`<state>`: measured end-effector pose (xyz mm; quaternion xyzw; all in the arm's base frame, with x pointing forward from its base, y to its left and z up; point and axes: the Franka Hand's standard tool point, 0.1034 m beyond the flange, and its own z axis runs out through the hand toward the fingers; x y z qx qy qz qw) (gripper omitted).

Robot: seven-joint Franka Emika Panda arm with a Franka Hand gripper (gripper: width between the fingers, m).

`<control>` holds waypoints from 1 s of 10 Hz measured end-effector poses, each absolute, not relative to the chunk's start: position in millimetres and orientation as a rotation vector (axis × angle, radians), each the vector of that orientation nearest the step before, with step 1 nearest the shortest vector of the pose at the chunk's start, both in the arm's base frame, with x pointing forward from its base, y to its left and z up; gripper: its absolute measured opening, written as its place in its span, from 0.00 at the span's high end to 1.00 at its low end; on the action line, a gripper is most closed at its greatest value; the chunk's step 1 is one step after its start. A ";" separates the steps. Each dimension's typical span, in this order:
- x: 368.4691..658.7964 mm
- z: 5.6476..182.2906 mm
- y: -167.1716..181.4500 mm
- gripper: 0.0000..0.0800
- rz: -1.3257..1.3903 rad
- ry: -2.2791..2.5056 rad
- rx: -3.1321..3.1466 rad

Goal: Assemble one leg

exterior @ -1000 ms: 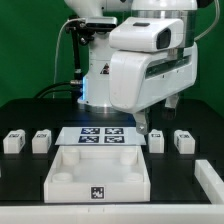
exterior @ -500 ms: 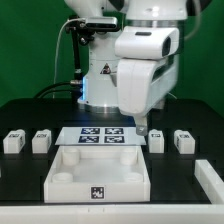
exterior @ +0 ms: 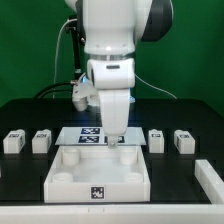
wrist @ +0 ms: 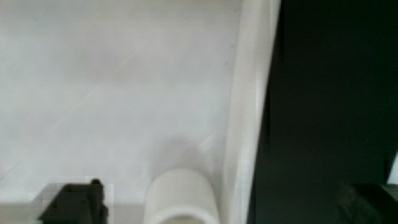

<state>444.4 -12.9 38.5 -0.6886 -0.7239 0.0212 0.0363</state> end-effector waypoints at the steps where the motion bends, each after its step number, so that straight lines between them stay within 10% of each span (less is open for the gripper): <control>1: 445.5 31.4 -15.9 0.19 0.071 -2.206 -2.118; 6: 445.6 15.2 -29.7 0.19 0.083 -2.158 -2.135; 8: 444.8 14.0 -29.6 0.33 0.085 -2.156 -2.133; 10: 444.5 13.8 -29.7 0.75 0.085 -2.155 -2.133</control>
Offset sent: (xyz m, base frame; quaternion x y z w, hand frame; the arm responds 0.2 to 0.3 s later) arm 0.0007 -0.0064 -0.0187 0.0180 0.0431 -0.0078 0.9989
